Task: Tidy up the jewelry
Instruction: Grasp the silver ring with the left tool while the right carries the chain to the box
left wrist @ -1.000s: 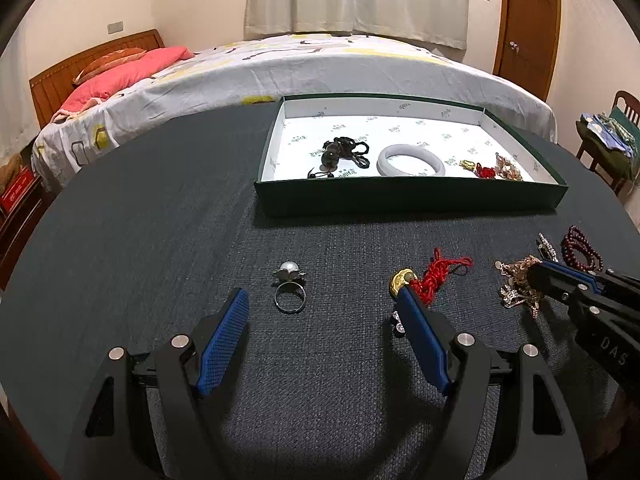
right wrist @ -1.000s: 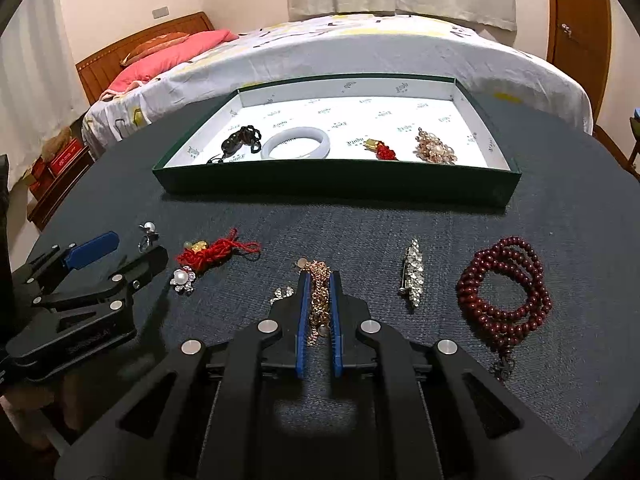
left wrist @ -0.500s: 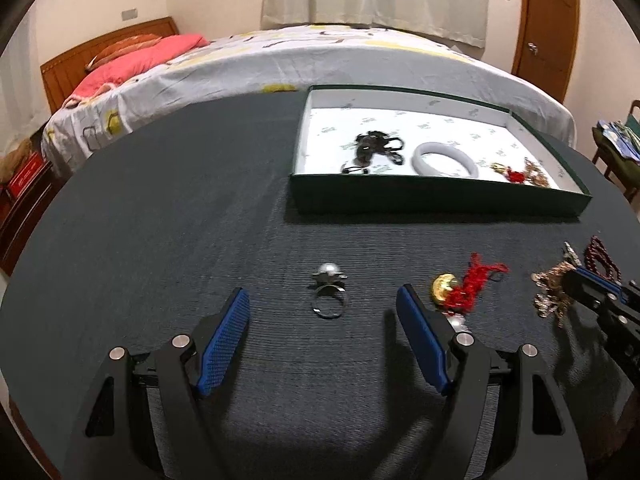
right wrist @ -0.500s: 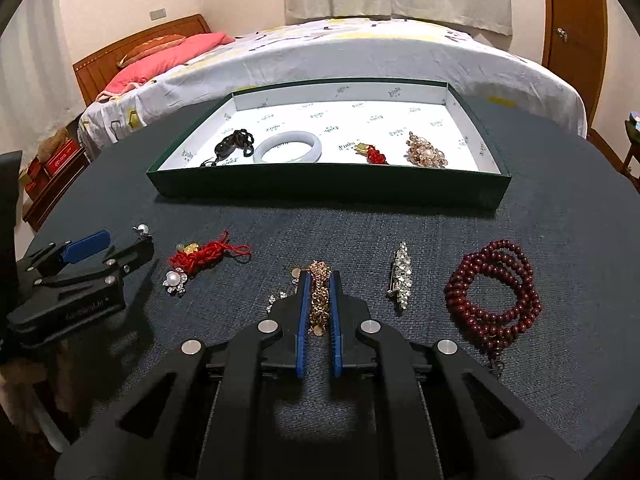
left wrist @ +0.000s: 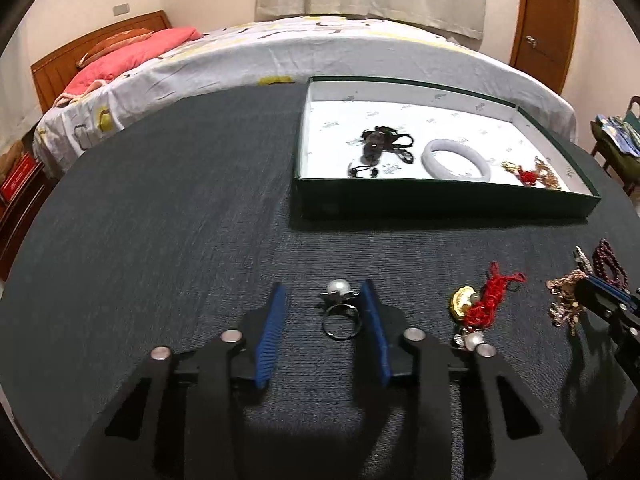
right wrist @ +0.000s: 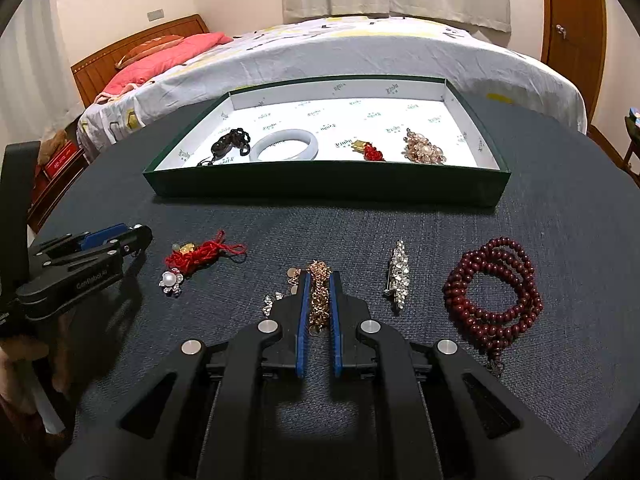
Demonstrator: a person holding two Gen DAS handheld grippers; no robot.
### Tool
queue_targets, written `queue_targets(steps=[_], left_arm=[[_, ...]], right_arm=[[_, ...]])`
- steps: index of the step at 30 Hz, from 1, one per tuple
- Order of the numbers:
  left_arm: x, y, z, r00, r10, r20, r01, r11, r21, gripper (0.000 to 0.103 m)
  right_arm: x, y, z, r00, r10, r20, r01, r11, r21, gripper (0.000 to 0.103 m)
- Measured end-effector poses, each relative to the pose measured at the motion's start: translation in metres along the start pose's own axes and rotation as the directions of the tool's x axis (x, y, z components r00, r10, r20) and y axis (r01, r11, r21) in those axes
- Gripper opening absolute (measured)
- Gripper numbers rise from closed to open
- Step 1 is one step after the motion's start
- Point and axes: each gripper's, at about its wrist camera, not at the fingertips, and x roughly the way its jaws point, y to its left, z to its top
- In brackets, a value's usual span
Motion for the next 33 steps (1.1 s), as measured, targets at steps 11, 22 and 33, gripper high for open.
queue_targets(steps=[11,22,33], left_arm=[[-0.004,-0.003,0.001,0.999,-0.034,0.019,0.034,0.999,0.011,0.022],[-0.017,-0.009,0.006,0.996,-0.045,0.072,0.044,0.999,0.023,0.022],[-0.037,-0.015,0.028,0.984,-0.106,0.145,0.103,0.994,0.026,0.022]], right_arm=[[-0.002,-0.002,0.001,1.000,0.000,0.020,0.000,1.000,0.009,0.010],[-0.019,0.004,0.010,0.996,0.003,0.088,-0.003,1.000,0.001,0.010],[-0.040,0.006,0.032,0.987,0.002,0.163,0.000,1.000,-0.010,0.010]])
